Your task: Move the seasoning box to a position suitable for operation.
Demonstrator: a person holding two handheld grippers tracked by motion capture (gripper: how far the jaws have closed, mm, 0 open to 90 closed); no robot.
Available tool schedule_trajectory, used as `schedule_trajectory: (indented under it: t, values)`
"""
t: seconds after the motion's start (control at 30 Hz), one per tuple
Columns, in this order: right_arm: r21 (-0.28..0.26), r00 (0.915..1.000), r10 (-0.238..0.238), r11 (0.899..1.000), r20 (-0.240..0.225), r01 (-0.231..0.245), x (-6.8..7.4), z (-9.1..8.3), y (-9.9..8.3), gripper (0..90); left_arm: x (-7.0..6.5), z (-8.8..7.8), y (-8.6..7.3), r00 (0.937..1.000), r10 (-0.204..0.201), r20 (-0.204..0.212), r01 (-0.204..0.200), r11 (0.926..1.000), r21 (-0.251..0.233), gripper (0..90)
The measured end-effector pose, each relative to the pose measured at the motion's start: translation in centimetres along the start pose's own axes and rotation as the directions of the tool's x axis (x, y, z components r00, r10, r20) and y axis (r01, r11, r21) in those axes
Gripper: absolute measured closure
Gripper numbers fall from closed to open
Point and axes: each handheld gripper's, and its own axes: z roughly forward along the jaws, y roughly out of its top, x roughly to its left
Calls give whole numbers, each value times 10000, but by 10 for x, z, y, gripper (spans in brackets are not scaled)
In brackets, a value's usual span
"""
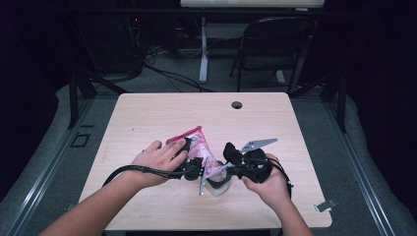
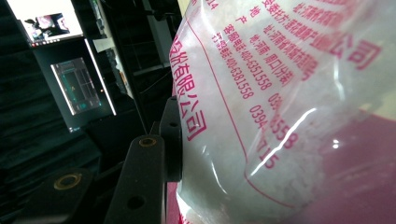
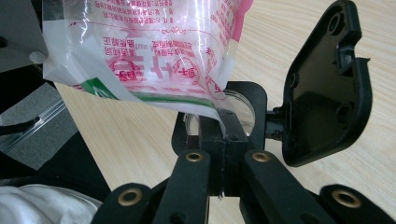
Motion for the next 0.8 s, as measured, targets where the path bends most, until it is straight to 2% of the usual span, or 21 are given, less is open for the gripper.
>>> schedule_trajectory:
  t: [0.4,0.47,0.8]
  values:
    - [13,10000,-8,10000,32,8,1,1,0,900,1,0,0,9998,173,-18,-173,9998,110,666]
    - [-49,10000,56,10000,5,-56,2,2,0,900,1,-1,1,9993,355,-89,-354,9993,124,667]
    - [-3,10000,22,10000,-9,-22,1,2,0,900,1,-1,1,9988,468,-160,-466,9988,180,672]
